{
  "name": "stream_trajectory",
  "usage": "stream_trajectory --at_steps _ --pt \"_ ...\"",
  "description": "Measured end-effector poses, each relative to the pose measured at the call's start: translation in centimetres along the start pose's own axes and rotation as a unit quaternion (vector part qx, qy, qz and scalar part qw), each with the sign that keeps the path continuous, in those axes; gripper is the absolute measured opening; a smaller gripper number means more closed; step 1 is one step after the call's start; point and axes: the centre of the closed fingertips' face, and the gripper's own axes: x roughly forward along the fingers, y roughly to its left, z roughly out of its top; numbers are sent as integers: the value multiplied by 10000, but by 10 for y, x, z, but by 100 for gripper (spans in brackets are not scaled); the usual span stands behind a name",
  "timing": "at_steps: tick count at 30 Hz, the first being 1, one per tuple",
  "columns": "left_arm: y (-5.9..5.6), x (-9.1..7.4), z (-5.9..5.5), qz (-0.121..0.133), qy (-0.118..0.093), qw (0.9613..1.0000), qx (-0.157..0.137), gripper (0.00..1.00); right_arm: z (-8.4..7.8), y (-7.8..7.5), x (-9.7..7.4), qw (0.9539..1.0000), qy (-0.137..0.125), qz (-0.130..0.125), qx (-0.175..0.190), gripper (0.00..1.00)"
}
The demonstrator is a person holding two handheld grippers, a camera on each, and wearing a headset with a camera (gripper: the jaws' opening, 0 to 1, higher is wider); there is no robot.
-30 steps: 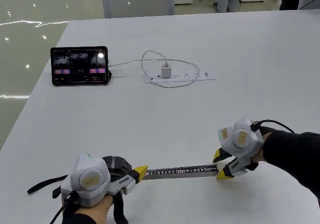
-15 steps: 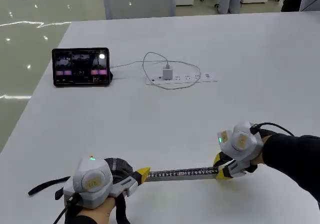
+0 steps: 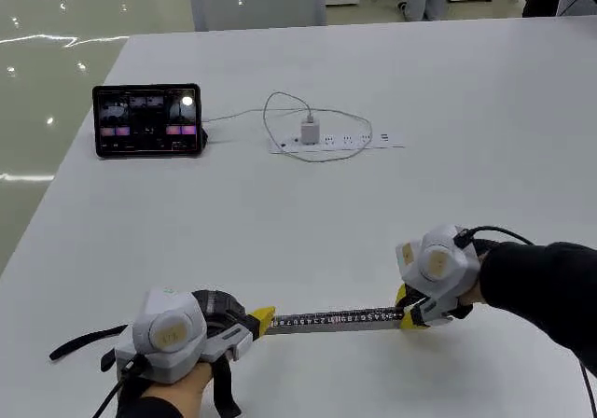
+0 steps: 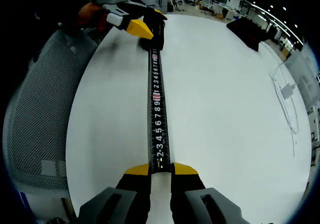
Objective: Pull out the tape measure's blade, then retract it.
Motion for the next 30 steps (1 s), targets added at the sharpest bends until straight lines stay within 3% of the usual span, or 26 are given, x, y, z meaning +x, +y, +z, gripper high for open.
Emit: stream_trajectory --at_steps 3,13,23,30 --pt "1 -1 -1 31 32 10000 -12 94 -1 -1 1 9999 24 -50 -124 11" --pt "8 0 -8 192 76 9997 -92 78 0 -3 1 9995 -235 -77 200 10" --pt "13 2 -11 364 193 9989 -239 67 0 -3 1 9997 -50 -45 245 10" --pt "11 3 -16 314 371 9984 -293 64 0 -3 1 9996 -48 -57 281 10"
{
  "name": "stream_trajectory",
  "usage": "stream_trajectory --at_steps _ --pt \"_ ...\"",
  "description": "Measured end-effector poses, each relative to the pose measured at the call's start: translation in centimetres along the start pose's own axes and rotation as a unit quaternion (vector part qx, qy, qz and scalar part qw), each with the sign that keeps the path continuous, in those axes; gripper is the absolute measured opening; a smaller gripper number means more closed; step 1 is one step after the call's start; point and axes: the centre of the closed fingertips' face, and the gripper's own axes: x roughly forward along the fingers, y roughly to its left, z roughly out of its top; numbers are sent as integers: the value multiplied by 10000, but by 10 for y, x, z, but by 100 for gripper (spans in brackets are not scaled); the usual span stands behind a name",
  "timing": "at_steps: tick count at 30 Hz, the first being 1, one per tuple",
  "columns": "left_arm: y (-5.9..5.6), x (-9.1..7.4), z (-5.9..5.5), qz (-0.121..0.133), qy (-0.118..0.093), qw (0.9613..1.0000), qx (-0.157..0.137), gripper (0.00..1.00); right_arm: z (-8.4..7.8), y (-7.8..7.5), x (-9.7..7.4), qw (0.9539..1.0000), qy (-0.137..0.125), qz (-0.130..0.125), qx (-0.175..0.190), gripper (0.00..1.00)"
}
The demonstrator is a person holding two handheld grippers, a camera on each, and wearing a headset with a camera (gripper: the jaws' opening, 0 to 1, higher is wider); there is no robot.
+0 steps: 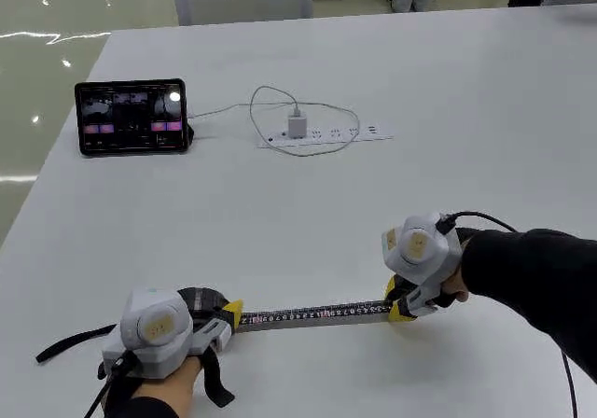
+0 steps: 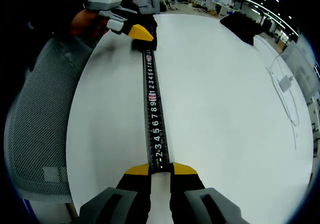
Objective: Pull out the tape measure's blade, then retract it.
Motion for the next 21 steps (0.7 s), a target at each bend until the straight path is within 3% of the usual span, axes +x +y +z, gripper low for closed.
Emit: stream_trajectory --at_steps 6,9,21 --pt "1 1 -1 -22 78 9999 88 62 1 -1 0 9999 -17 5 125 10" --pt "1 0 -1 -23 84 9999 91 62 1 0 1 10000 25 10 -7 9" --pt "0 1 -3 -67 152 9998 97 62 3 0 1 10000 90 2 36 9"
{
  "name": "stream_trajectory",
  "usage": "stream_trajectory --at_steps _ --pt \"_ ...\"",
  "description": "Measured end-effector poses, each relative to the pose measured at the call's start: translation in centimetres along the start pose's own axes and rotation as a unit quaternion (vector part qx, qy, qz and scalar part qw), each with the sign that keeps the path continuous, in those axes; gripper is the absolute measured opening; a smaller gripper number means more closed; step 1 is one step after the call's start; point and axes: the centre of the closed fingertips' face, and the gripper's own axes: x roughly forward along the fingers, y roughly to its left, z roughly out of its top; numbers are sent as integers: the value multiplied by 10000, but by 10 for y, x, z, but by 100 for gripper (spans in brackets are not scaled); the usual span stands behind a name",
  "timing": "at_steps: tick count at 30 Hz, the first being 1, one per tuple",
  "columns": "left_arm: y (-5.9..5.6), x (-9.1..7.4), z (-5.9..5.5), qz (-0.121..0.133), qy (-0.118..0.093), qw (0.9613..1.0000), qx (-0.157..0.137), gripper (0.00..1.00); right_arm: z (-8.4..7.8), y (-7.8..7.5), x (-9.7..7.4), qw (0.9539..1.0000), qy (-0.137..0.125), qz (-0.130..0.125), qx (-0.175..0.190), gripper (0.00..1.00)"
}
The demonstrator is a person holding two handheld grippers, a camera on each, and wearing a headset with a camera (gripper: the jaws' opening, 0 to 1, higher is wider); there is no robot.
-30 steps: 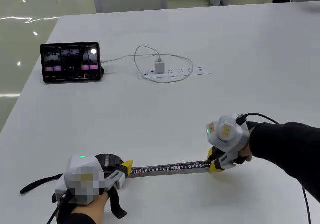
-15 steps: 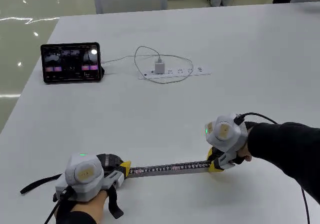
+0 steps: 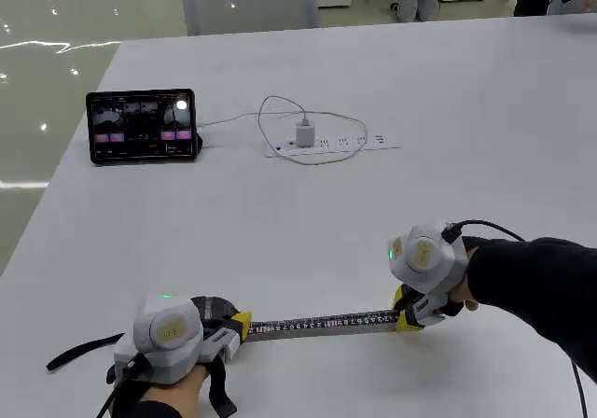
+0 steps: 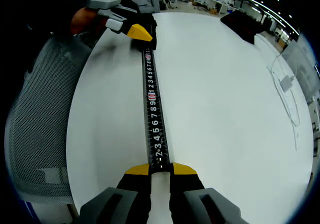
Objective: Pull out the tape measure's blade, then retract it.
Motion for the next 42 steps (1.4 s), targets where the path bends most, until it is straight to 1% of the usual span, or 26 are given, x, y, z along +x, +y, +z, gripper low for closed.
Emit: stream_trajectory --at_steps 3,7,11,17,25,30,35,42 --pt "0 0 0 -5 2 10000 7 62 1 0 0 10000 24 -58 5 9" --pt "0 1 0 -9 57 10000 -2 62 1 -1 0 9999 5 -5 101 10" --pt "0 0 -1 -26 87 10000 -7 62 2 0 1 10000 44 -21 54 10" --pt "0 1 -1 -28 77 10000 -4 62 3 -1 2 9999 45 -55 127 10" --pt "0 1 -1 -32 123 9999 -13 62 5 0 2 9999 77 -99 85 10" --pt "0 1 -1 -34 128 9999 -7 62 6 -1 2 9998 73 -79 151 10" --pt "0 0 -1 -33 131 9999 -3 62 7 -1 3 9998 134 -85 98 10" --pt "0 1 -1 -29 127 9999 -3 62 9 -1 4 9998 132 -116 119 10"
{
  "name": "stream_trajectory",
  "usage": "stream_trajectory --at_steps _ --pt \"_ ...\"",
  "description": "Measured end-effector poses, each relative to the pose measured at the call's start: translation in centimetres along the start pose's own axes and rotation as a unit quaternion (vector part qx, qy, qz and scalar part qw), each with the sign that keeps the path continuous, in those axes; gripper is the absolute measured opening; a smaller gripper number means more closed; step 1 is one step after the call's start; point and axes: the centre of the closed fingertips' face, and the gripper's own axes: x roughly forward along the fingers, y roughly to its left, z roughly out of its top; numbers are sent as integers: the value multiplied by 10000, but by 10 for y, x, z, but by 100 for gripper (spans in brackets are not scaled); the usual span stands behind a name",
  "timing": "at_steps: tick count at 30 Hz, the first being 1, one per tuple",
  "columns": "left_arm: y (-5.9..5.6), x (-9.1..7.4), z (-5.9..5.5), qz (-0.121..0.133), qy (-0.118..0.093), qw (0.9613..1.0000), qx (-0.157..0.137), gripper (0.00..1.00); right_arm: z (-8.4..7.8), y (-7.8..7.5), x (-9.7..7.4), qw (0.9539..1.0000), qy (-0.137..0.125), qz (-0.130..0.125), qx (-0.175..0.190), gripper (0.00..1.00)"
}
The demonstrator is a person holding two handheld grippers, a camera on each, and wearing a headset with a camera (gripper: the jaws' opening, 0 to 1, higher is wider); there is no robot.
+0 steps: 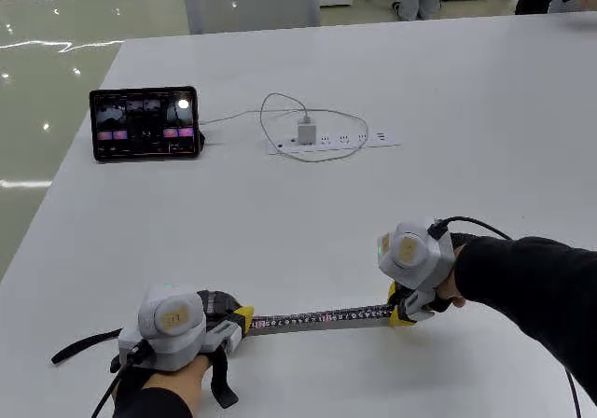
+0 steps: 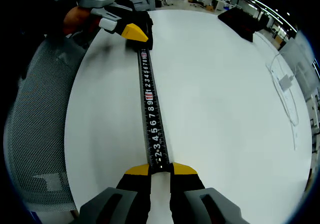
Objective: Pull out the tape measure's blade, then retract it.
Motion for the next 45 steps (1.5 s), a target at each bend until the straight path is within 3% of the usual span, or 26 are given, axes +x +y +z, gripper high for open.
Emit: stream_trajectory --at_steps 45 --pt "-1 0 0 -40 23 10000 11 62 12 1 4 9999 20 -36 -167 10"
